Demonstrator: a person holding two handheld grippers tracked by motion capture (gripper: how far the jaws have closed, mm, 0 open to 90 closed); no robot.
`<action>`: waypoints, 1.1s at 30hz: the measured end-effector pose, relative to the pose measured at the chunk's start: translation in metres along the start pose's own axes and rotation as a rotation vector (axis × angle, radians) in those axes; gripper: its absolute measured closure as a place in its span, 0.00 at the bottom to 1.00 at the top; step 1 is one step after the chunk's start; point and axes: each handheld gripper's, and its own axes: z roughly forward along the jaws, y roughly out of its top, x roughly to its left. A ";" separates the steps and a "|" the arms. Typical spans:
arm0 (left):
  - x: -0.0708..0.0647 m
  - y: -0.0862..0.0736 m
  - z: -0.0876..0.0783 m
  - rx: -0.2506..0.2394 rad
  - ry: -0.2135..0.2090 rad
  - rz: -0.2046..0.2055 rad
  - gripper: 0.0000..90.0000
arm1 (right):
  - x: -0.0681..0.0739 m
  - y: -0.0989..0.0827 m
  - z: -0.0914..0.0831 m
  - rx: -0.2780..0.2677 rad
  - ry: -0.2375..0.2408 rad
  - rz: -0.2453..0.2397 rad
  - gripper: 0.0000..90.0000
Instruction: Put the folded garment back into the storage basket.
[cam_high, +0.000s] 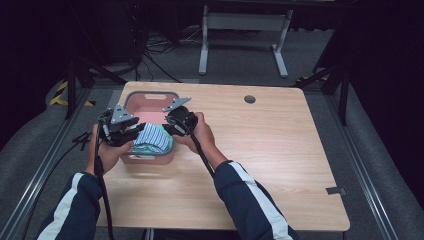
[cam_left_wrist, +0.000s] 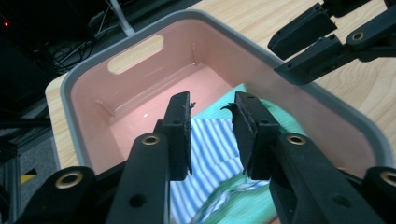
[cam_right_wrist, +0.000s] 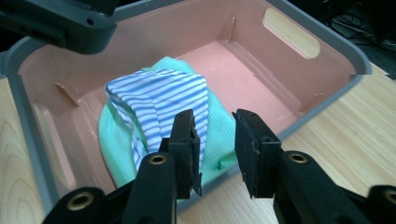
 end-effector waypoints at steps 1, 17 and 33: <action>-0.002 0.001 0.000 -0.004 0.000 0.003 0.73 | -0.001 -0.001 -0.005 -0.001 -0.007 -0.006 0.76; -0.035 0.011 -0.023 -0.042 -0.030 0.072 0.51 | -0.007 -0.020 -0.064 -0.016 -0.077 -0.084 0.55; -0.075 0.010 -0.027 -0.090 -0.082 0.106 0.36 | -0.003 -0.059 -0.105 0.021 -0.126 -0.153 0.44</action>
